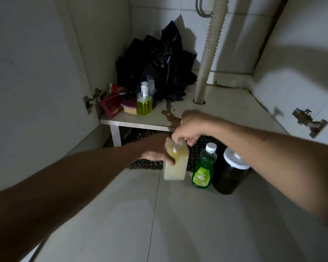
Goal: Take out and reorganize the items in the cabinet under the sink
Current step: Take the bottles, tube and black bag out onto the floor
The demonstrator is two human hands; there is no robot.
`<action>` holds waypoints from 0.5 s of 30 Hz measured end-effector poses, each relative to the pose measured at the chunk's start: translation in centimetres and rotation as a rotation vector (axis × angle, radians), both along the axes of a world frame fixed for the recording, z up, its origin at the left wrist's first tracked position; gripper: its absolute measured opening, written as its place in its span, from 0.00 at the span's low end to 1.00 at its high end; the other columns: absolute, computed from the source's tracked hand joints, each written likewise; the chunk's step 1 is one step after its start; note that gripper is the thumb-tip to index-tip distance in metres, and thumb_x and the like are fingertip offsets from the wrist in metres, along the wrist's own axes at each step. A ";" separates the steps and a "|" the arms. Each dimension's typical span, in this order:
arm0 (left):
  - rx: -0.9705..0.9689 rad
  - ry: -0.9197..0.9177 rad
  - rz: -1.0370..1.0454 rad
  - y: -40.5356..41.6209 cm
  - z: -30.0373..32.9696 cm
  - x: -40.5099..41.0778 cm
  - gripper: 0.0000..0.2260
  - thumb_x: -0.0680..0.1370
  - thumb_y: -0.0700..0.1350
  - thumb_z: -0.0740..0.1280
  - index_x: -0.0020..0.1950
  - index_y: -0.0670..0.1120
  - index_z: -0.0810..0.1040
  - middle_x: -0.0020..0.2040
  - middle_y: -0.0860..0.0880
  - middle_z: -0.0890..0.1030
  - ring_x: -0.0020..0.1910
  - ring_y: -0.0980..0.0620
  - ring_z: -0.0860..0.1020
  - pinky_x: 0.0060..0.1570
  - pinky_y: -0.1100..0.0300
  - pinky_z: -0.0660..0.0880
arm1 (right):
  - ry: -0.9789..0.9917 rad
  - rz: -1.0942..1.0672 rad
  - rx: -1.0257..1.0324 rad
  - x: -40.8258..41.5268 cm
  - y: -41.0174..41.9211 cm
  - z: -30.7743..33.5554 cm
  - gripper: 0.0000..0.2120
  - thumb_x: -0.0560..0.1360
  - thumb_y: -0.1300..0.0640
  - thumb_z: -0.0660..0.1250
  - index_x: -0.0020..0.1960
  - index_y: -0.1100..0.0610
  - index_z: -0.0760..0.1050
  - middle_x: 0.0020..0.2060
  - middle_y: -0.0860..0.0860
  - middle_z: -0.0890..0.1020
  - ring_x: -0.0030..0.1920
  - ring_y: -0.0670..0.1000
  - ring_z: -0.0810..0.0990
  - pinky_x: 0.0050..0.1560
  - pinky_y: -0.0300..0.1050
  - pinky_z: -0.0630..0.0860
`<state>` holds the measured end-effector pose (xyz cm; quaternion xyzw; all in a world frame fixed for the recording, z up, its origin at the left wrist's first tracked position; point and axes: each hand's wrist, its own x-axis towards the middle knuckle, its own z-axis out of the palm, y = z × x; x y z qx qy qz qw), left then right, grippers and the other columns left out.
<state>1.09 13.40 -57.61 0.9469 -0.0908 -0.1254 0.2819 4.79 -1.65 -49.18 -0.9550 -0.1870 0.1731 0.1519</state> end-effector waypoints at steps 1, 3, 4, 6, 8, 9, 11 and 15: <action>0.003 0.024 -0.014 -0.2 -1.6 -0.2 0.32 0.66 0.52 0.80 0.67 0.47 0.72 0.59 0.51 0.78 0.58 0.49 0.77 0.61 0.55 0.74 | 0.028 0.003 -0.043 -0.2 0.0 -1.4 0.06 0.70 0.56 0.74 0.42 0.57 0.80 0.40 0.52 0.83 0.34 0.47 0.85 0.30 0.34 0.79; 0.031 0.058 -0.018 -0.5 -4.4 -0.3 0.35 0.67 0.51 0.79 0.70 0.46 0.70 0.63 0.49 0.76 0.61 0.49 0.75 0.63 0.54 0.73 | 0.119 0.013 -0.111 -0.7 0.2 -4.1 0.04 0.72 0.57 0.72 0.43 0.57 0.79 0.38 0.50 0.83 0.35 0.49 0.85 0.29 0.34 0.78; 0.046 0.066 -0.019 -0.5 -5.6 -0.3 0.36 0.67 0.51 0.79 0.70 0.45 0.69 0.64 0.48 0.75 0.61 0.49 0.75 0.63 0.54 0.73 | 0.145 0.014 -0.124 -0.8 0.3 -5.2 0.04 0.71 0.58 0.71 0.43 0.58 0.79 0.36 0.50 0.83 0.35 0.50 0.86 0.30 0.35 0.79; 0.051 0.069 -0.029 -0.6 -7.6 0.2 0.36 0.66 0.52 0.80 0.69 0.46 0.69 0.63 0.48 0.75 0.58 0.49 0.75 0.60 0.52 0.75 | 0.123 -0.001 -0.126 -0.7 0.2 -6.8 0.05 0.68 0.58 0.73 0.42 0.59 0.81 0.27 0.50 0.83 0.32 0.51 0.86 0.33 0.38 0.82; 0.041 0.056 -0.030 -0.7 -8.9 0.9 0.37 0.65 0.52 0.80 0.69 0.47 0.68 0.61 0.49 0.75 0.56 0.50 0.76 0.58 0.52 0.76 | 0.095 -0.003 -0.138 -0.3 0.1 -7.7 0.06 0.67 0.58 0.74 0.40 0.60 0.80 0.25 0.52 0.82 0.30 0.52 0.86 0.36 0.43 0.84; 0.023 0.052 -0.025 -0.7 -9.5 1.3 0.37 0.64 0.52 0.81 0.69 0.47 0.68 0.60 0.49 0.76 0.55 0.50 0.77 0.57 0.53 0.77 | 0.090 0.000 -0.145 -0.1 0.0 -8.1 0.06 0.67 0.59 0.73 0.39 0.60 0.80 0.25 0.52 0.82 0.30 0.52 0.86 0.37 0.44 0.84; -0.018 0.059 -0.009 -0.9 -10.3 2.1 0.37 0.65 0.51 0.81 0.70 0.48 0.68 0.60 0.48 0.77 0.55 0.50 0.78 0.57 0.54 0.77 | 0.080 0.001 -0.157 0.5 0.1 -8.7 0.05 0.65 0.59 0.73 0.38 0.60 0.80 0.24 0.52 0.82 0.29 0.52 0.85 0.37 0.44 0.84; -0.065 0.075 0.039 -1.3 -11.4 3.9 0.38 0.65 0.49 0.81 0.70 0.47 0.68 0.62 0.49 0.76 0.60 0.48 0.76 0.60 0.55 0.75 | 0.053 -0.011 -0.161 1.9 0.0 -9.5 0.07 0.67 0.56 0.71 0.41 0.59 0.81 0.24 0.50 0.81 0.27 0.49 0.84 0.33 0.39 0.81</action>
